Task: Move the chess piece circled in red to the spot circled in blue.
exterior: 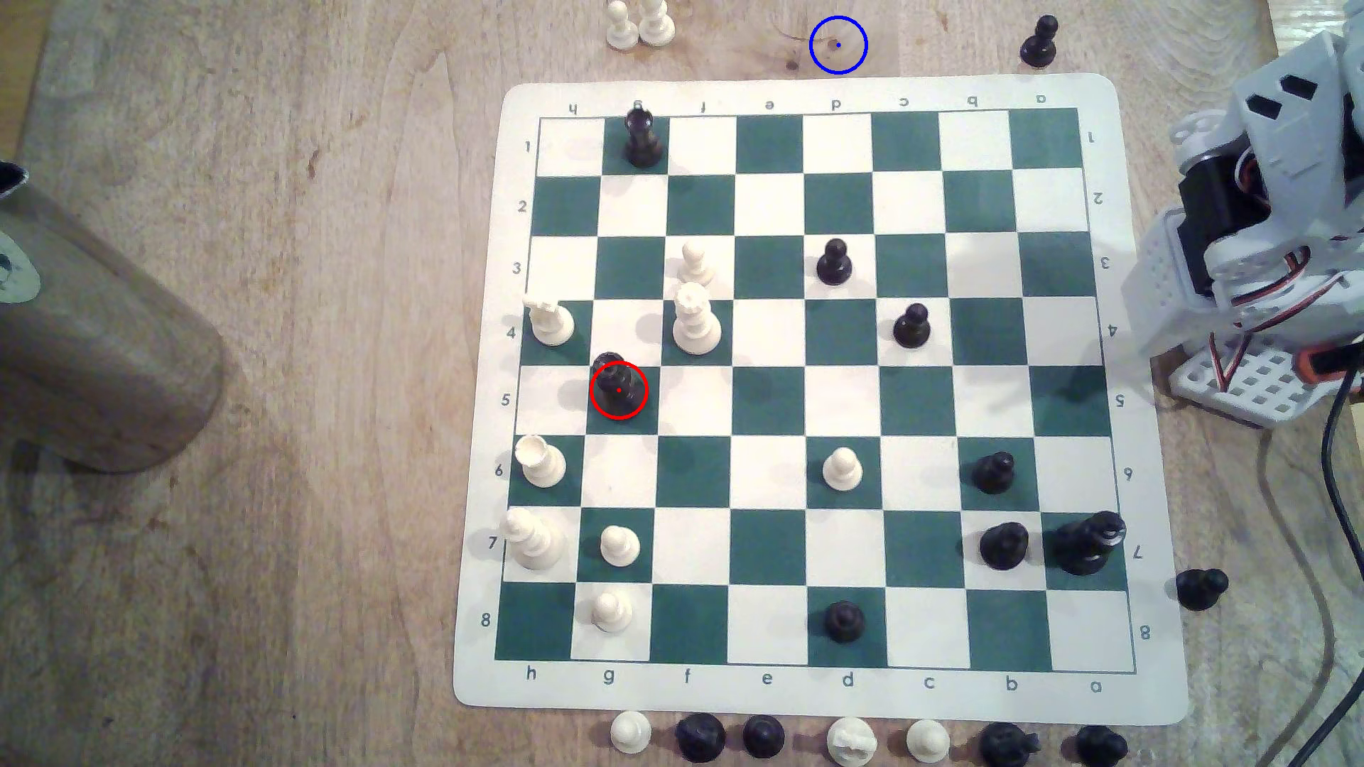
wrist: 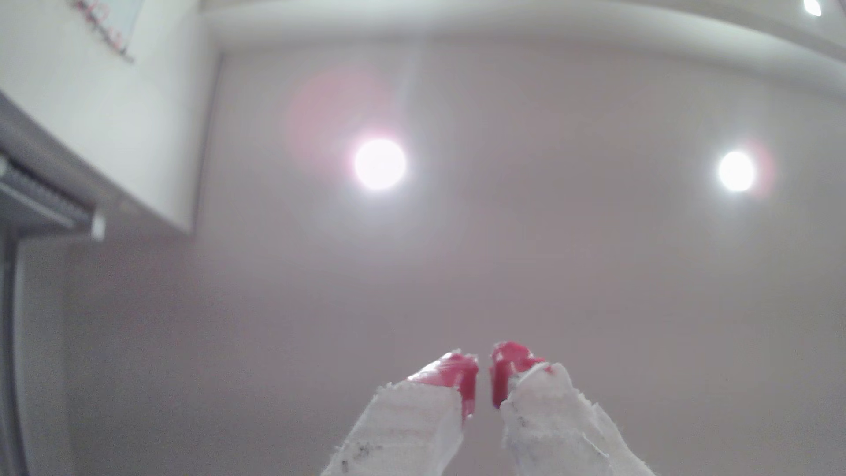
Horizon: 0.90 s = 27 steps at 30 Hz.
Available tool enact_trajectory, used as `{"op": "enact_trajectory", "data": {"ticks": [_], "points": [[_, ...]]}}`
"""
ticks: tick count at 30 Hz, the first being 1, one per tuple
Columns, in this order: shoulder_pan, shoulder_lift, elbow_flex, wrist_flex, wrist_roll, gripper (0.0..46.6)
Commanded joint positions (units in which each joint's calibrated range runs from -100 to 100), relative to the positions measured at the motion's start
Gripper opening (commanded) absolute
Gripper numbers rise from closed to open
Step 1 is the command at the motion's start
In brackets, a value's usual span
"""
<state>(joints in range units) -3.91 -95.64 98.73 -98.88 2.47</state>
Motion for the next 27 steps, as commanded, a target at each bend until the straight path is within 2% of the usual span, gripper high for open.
{"op": "enact_trajectory", "data": {"ticks": [1,6,12,13,19,21,22,27], "points": [[-0.2,-0.11,0.09,2.82,0.05,2.1],[-2.7,-0.11,-9.07,25.5,0.05,2.1],[-3.01,-0.03,-23.49,55.97,0.05,2.1],[-3.01,-0.03,-28.83,70.55,-0.2,2.1],[-0.75,-0.03,-39.17,104.37,-0.29,2.1],[0.12,-0.03,-41.89,115.18,-1.66,2.0],[1.37,-0.03,-43.34,123.86,-5.32,2.0],[1.05,-0.03,-43.07,139.42,-5.37,1.9]]}}
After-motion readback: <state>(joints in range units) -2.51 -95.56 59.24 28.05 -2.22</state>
